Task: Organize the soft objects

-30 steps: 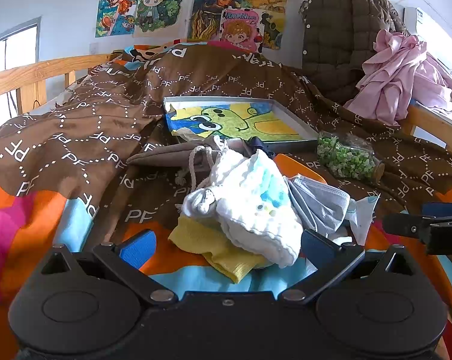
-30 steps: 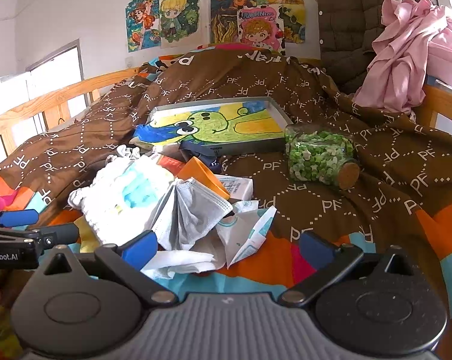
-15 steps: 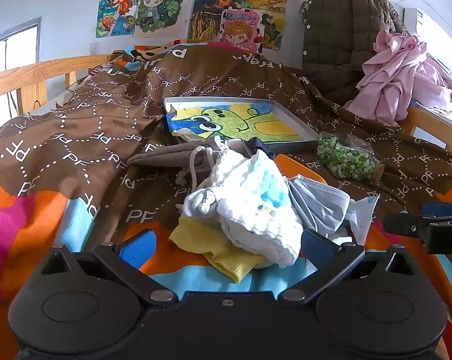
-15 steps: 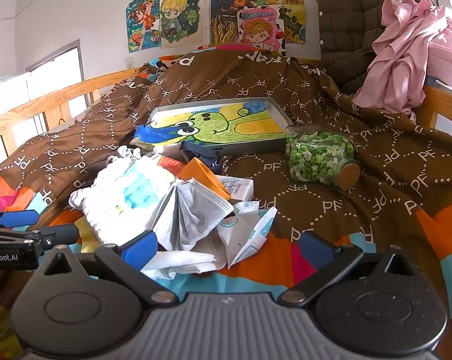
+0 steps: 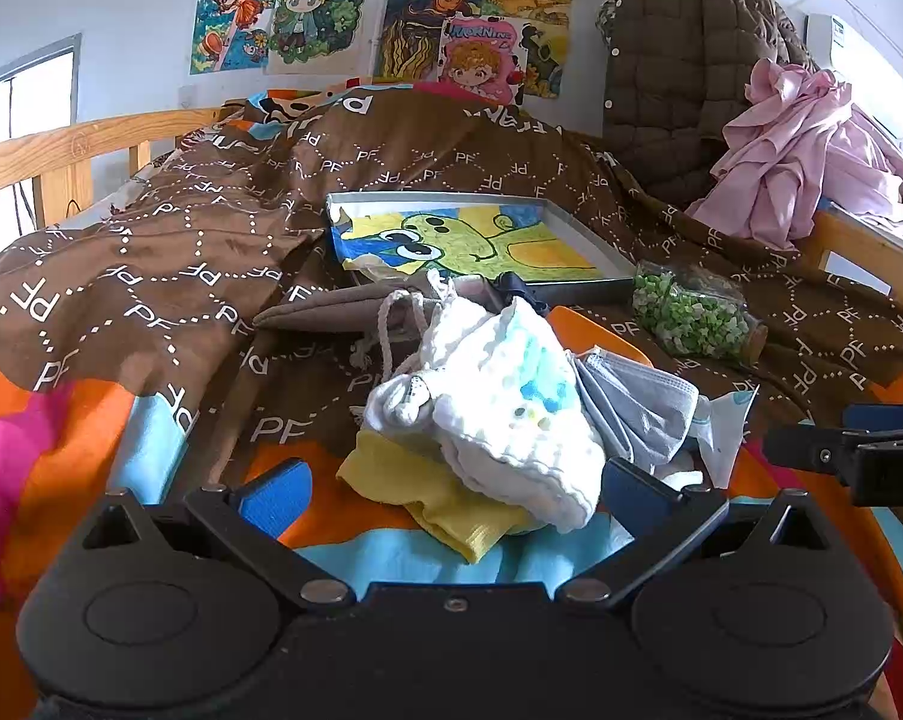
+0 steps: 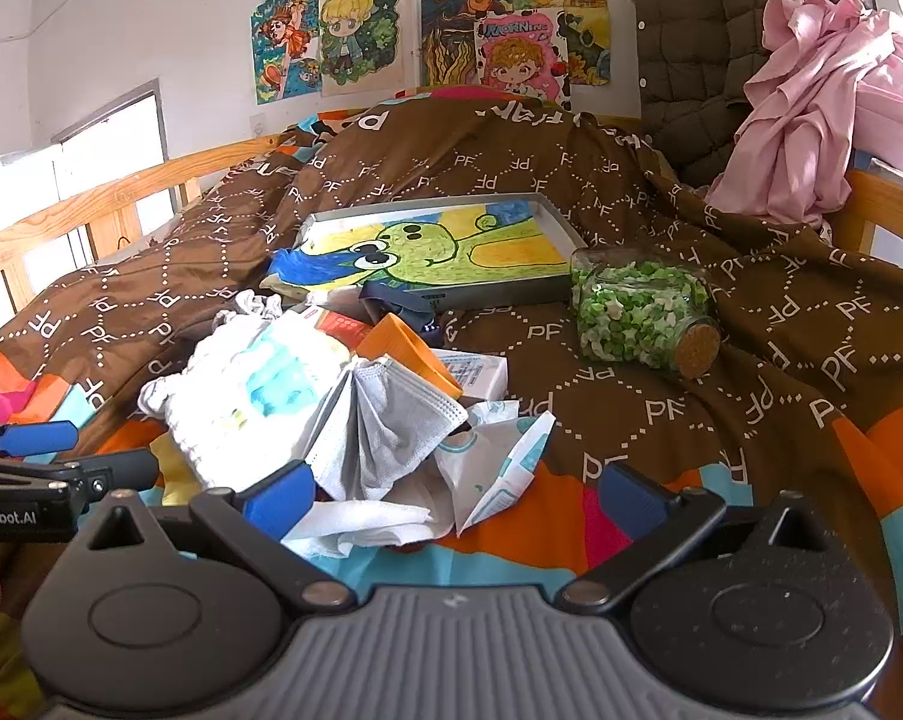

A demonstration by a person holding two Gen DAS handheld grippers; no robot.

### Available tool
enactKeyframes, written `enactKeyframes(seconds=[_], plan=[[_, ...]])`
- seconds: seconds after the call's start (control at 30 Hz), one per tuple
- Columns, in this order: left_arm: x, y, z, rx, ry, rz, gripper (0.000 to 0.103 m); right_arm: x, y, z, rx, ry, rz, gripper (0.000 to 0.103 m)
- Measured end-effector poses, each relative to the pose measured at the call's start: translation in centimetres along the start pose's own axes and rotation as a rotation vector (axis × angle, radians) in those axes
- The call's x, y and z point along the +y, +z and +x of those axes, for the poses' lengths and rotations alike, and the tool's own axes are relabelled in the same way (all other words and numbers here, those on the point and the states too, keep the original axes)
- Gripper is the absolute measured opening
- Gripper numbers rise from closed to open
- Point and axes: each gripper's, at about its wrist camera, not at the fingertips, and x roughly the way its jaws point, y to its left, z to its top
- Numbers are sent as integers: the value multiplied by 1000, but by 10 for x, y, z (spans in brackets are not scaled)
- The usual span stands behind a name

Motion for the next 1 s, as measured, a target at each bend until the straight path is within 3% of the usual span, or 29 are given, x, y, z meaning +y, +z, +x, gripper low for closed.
enactKeyframes(seconds=[1.0], plan=[[-2,-3,0,1,-4,0,102,1,-3,4,10,7,-3,103]])
